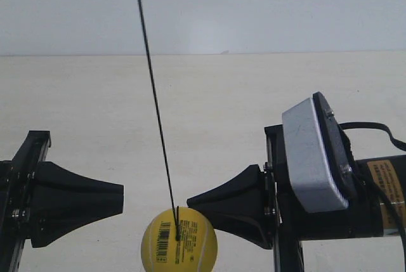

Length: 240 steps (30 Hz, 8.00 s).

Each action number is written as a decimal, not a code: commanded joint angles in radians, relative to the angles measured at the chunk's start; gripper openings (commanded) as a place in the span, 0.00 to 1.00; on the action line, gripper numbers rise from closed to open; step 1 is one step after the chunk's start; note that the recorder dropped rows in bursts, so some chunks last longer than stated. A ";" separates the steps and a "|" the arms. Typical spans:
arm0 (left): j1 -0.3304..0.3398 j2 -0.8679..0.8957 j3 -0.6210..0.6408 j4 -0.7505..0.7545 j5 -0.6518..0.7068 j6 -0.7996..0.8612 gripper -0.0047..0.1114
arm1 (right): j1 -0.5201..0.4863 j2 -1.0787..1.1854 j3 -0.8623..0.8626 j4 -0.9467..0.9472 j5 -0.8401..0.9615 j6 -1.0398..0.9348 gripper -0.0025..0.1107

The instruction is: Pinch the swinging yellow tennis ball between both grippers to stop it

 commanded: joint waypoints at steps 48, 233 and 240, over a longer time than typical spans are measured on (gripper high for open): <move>-0.005 0.081 -0.003 0.029 -0.010 0.026 0.08 | 0.001 0.000 -0.004 0.010 -0.015 -0.020 0.02; -0.002 -1.114 0.179 -0.553 1.081 -0.061 0.08 | -0.538 -1.226 0.408 0.113 0.779 0.406 0.02; -0.002 -1.114 0.179 -0.553 1.081 -0.061 0.08 | -0.566 -1.243 0.417 0.113 0.737 0.422 0.02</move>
